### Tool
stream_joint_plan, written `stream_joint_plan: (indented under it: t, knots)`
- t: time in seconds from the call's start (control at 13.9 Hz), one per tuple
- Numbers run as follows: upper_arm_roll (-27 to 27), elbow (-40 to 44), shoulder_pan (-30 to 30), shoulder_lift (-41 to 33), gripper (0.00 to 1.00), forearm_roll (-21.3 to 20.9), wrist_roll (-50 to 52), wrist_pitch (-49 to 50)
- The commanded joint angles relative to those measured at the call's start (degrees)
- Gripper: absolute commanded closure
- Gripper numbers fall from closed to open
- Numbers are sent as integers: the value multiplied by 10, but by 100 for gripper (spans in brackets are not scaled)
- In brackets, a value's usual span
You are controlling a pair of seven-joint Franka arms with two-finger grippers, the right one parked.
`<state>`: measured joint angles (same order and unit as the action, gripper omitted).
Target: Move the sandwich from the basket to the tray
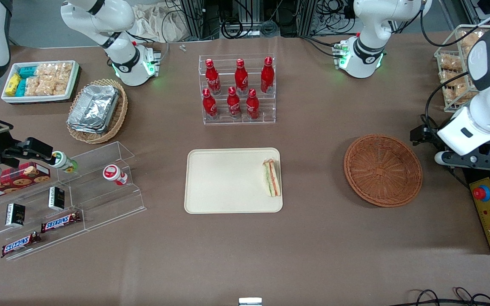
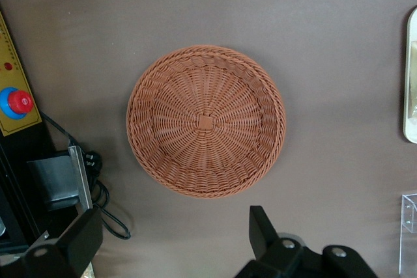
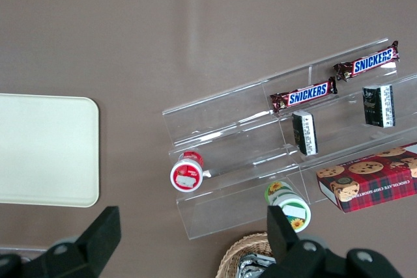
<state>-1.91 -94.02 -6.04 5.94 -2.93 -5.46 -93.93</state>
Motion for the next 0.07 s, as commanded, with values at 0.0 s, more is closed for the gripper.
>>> stream_joint_plan:
  t: [0.0]
  knots:
    - [-3, 44, -4, 20, 0, 8, -22, 14]
